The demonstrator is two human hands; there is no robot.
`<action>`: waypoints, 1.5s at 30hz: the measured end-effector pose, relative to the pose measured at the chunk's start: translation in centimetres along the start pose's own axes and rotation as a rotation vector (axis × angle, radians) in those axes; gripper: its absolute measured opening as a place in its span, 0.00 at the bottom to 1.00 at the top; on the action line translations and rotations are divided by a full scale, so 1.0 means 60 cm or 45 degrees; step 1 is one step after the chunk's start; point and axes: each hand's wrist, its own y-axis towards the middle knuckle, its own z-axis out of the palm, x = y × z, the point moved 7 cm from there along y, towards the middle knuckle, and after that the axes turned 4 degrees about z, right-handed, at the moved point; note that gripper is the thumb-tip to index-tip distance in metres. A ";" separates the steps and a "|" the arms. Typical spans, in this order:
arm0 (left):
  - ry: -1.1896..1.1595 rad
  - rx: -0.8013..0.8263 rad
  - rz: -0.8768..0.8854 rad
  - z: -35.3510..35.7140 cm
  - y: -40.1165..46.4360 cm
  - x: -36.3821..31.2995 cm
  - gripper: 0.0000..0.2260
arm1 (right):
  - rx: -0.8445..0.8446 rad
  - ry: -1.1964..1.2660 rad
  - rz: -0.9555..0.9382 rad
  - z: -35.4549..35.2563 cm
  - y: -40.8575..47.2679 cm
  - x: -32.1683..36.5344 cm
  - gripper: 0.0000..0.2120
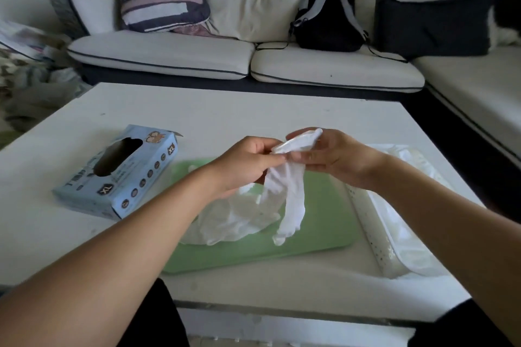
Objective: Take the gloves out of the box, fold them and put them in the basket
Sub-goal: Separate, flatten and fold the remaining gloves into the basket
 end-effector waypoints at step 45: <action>1.504 0.163 -0.620 -0.064 -0.011 0.180 0.42 | -0.080 -1.509 0.333 -0.015 0.058 -0.152 0.41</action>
